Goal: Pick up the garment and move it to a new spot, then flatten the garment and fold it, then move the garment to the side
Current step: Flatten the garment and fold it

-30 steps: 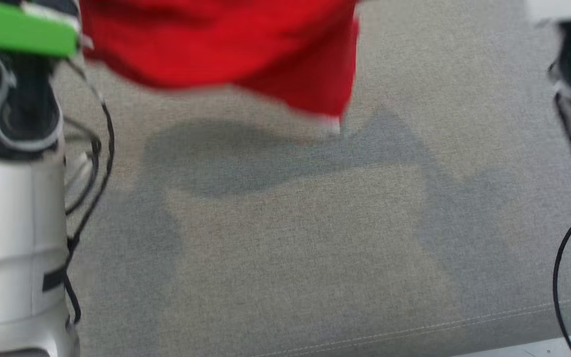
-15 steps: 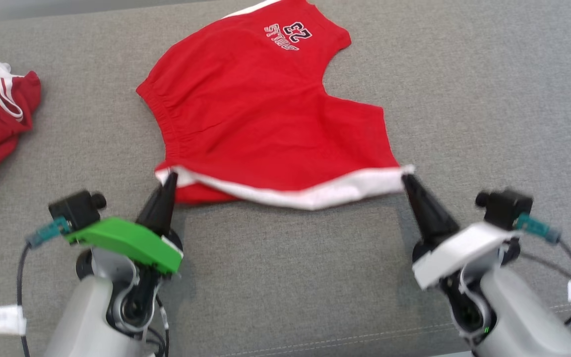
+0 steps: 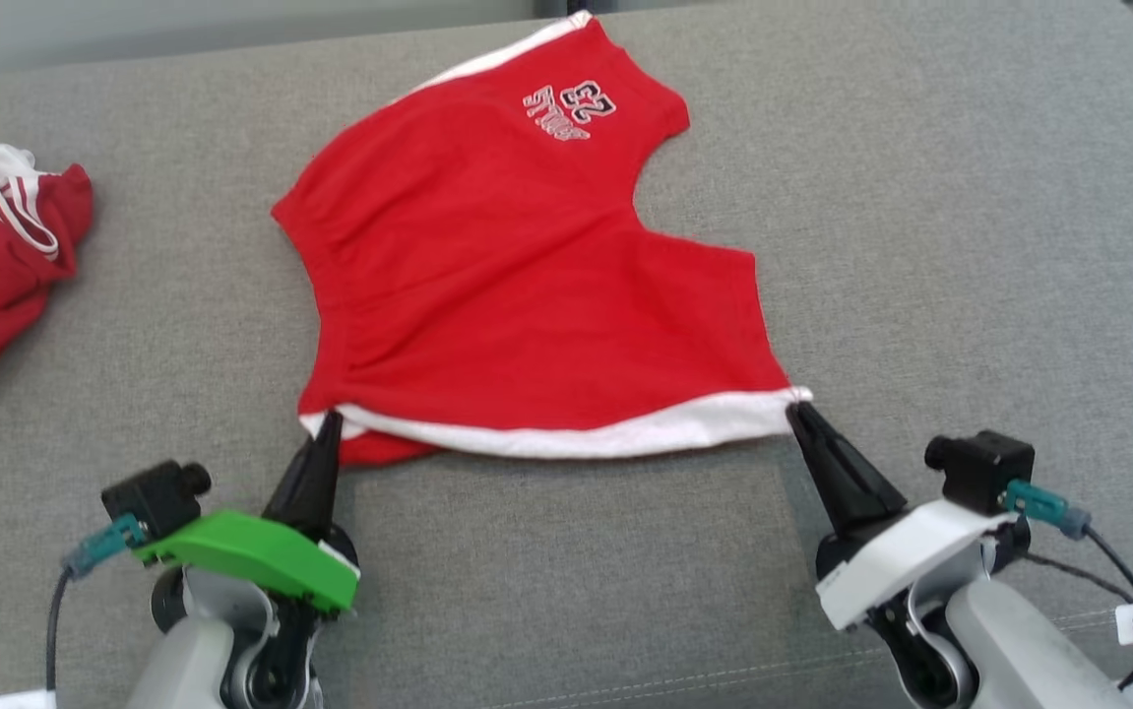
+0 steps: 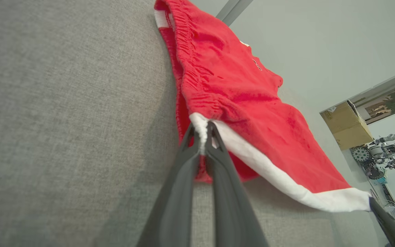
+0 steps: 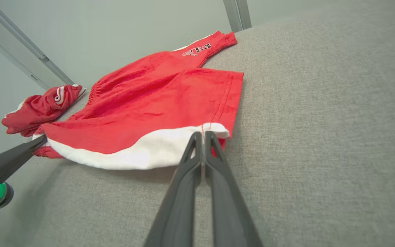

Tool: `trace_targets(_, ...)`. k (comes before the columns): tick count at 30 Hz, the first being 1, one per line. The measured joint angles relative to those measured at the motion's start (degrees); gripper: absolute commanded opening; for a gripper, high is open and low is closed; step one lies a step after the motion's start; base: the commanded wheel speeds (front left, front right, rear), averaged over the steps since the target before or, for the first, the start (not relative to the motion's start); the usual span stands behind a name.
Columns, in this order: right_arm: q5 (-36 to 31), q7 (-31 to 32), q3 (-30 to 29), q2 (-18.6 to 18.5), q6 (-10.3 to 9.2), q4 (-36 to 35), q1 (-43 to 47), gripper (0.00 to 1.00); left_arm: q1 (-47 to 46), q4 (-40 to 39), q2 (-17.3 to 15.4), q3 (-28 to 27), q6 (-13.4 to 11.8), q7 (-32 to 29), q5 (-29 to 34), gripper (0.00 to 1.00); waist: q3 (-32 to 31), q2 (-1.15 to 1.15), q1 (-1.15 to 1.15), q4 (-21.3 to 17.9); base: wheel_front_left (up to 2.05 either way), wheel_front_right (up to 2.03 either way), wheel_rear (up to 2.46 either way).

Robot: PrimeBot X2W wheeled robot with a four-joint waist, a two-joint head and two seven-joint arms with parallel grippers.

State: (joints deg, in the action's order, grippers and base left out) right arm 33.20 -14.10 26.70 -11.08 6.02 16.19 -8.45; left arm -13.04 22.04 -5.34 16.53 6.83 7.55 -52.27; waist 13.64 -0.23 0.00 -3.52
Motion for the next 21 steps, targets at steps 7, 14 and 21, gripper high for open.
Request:
trace_targets(7, -3.04, 0.0, 1.18, -1.13, 0.01, 3.34, 4.07, 0.0, 4.99, 3.12, -1.53, 3.42, 0.3, 0.05, 0.38, 0.0, -3.13, 0.0, 0.0, -0.27, 0.0, 0.0, 0.0)
trace_targets(14, -3.43, 0.0, 1.21, 0.01, 0.01, 5.17, 6.06, 0.0, 6.07, 4.04, -2.33, 4.79, 0.3, 0.04, 0.71, 0.0, -5.15, 0.0, 0.0, -0.35, 0.0, 0.0, 0.0)
trace_targets(21, -4.53, 0.0, 0.73, 0.71, 0.02, 6.0, 6.03, 0.0, 6.07, 5.23, -2.79, 7.01, 0.3, -0.45, 1.38, 0.0, -5.19, 0.0, 0.0, -0.3, 0.0, 0.0, 0.0)
